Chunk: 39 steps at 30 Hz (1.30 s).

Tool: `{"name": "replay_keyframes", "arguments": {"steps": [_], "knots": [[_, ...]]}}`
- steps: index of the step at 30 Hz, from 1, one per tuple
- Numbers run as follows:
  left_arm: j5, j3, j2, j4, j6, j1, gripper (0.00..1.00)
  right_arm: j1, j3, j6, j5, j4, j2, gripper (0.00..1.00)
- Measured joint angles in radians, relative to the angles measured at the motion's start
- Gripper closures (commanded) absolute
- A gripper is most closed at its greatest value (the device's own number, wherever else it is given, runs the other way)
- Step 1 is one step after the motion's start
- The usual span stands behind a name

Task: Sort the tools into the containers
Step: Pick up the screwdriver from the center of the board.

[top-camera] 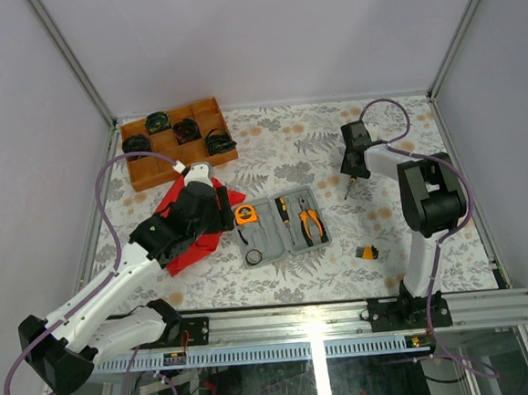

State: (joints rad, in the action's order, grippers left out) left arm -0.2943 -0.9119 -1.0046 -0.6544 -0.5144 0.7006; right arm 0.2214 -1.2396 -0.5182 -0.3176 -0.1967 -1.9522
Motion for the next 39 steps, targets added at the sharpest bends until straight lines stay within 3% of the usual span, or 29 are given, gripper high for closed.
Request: {"name": "replay_keyframes", "arguments": {"steps": [12,19,27,34,39], "knots": [[-0.002,0.000,0.000,0.000,0.000,0.000,0.39,-0.006,0.001,0.016,0.029,0.011,-0.011,0.81],[-0.001,0.000,0.004,0.000,0.000,0.000,0.40,-0.007,0.067,0.052,0.068,0.000,0.067,0.99],[0.000,0.008,0.064,0.002,0.000,0.000,0.40,-0.007,0.179,0.122,0.159,0.022,0.365,0.98],[0.006,0.011,0.068,0.002,0.004,0.000,0.40,0.019,0.366,0.098,0.376,0.229,0.666,1.00],[0.011,0.014,0.093,0.003,0.005,-0.001,0.40,0.127,0.473,0.059,0.440,0.387,0.800,1.00]]}}
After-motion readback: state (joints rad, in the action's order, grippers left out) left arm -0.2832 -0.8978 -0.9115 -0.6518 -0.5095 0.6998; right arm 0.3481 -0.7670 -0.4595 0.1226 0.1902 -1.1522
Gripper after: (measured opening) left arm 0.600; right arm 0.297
